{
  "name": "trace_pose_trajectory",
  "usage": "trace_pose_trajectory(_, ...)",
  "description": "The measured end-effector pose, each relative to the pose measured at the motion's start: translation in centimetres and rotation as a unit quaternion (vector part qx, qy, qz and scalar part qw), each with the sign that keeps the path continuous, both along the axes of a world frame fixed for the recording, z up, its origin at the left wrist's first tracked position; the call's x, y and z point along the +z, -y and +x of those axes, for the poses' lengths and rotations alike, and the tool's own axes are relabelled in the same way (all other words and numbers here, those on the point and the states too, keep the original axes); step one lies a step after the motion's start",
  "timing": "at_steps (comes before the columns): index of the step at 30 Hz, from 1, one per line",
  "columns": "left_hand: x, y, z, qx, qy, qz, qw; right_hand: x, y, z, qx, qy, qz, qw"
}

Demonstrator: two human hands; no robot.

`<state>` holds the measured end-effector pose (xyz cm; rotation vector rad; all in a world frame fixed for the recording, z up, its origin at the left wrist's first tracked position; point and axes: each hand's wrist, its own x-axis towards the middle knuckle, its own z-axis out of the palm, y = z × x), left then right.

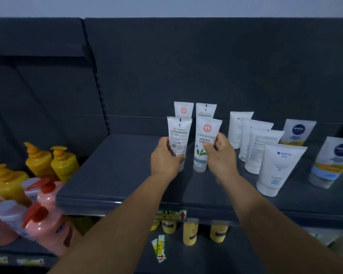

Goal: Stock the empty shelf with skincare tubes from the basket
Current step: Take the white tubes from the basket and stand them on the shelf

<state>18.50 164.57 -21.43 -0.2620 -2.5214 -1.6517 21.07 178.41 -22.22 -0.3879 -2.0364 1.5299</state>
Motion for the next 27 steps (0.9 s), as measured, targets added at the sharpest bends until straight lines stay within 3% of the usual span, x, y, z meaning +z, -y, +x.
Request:
trace_pose_trajectory(8, 0.2, -2.8, -3.8, 0.015, 0.007, 0.0, 1.0, 0.7, -1.7, -4.2, -0.004, 0.029, 0.027, 0.999)
trace_pose_trajectory(16, 0.0, -2.5, -4.4, 0.019, 0.014, -0.033, 0.999, 0.3, -1.1, -3.4, -0.007, 0.048, 0.029, 0.998)
trace_pose_trajectory(22, 0.5, 1.8, -1.2, 0.004, 0.004, -0.222, 0.975, 0.3, 1.0, -0.1, -0.008, 0.118, 0.144, 0.982)
trace_pose_trajectory(27, 0.1, 6.9, 3.9, -0.015, -0.022, -0.347, 0.937, 0.4, 5.8, 5.8, 0.031, 0.198, 0.294, 0.935)
